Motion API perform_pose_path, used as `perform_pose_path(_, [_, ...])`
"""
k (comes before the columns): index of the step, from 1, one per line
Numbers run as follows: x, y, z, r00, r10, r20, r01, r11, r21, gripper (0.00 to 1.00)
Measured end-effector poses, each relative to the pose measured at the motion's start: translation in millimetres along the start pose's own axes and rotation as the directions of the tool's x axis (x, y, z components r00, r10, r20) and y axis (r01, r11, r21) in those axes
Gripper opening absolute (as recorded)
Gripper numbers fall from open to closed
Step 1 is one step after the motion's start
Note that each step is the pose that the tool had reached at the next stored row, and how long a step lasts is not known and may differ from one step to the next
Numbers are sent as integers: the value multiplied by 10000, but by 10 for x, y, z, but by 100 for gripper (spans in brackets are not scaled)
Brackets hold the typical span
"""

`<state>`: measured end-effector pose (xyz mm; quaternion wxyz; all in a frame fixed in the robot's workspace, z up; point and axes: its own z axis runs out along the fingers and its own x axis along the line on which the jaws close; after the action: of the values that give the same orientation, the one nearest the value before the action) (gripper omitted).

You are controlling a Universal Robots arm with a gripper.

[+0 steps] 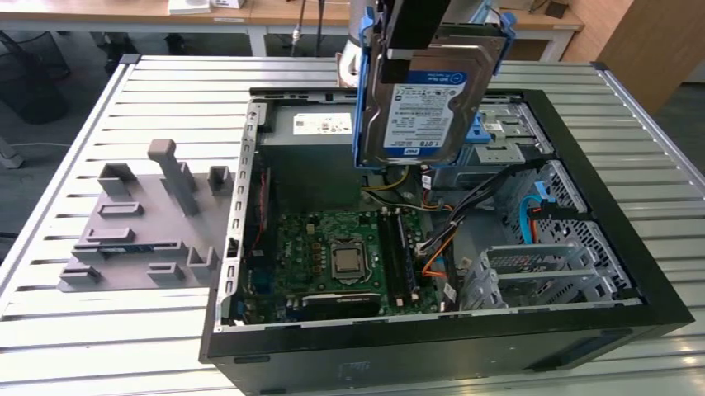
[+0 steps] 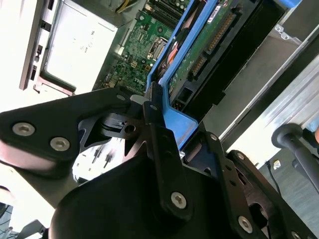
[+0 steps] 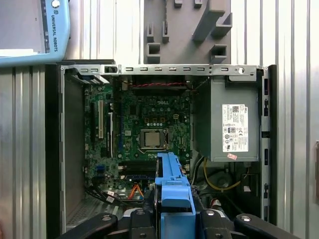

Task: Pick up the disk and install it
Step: 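Insert the disk into the insertion slot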

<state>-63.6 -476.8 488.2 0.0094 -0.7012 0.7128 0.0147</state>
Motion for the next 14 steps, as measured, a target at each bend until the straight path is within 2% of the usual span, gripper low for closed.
perform_pose_path(3, [25, 0, 7, 10000, 27, 10, -27, 10000, 1, 36])
perform_pose_path(9, [157, -3, 34, 10000, 55, 10, -55, 10000, 4, 36])
perform_pose_path(14, [217, -2, 58, 10000, 54, 11, -54, 10000, 14, 36])
